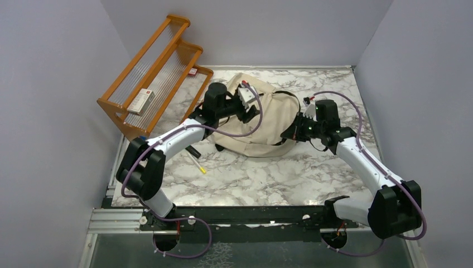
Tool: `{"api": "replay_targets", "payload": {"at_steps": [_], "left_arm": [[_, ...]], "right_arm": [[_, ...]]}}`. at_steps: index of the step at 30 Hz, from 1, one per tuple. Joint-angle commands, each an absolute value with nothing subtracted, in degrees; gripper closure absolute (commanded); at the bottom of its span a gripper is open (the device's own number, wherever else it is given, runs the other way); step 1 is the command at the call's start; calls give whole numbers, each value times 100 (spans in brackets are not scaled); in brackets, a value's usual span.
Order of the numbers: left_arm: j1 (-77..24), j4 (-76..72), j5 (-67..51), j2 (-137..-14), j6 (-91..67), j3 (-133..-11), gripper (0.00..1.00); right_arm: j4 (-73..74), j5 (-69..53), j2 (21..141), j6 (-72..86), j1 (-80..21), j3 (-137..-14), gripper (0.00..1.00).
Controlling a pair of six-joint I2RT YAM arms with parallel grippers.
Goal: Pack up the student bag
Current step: Zip the student bag at the center of the board.
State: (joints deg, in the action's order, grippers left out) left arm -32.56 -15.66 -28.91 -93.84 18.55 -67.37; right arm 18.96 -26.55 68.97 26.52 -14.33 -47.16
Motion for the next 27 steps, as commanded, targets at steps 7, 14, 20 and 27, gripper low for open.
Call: {"api": "replay_targets", "payload": {"at_steps": [7, 14, 20, 27], "left_arm": [[-4209, -3569, -2969, -9044, 1057, -5135, 36], [-4452, -4797, -2575, -9263, 498, -4791, 35], [-4648, -5454, -2192, -9519, -224, -4509, 35], [-4861, -6202, -1988, -9713, -608, -4134, 36]], "right_arm": [[1258, -3100, 6903, 2087, -1468, -4991, 98], [1176, -3191, 6917, 2126, -1468, -5024, 98], [976, -3186, 6720, 2391, -1472, -4895, 98], [756, -3252, 6583, 2557, -1469, -4726, 98]]}}
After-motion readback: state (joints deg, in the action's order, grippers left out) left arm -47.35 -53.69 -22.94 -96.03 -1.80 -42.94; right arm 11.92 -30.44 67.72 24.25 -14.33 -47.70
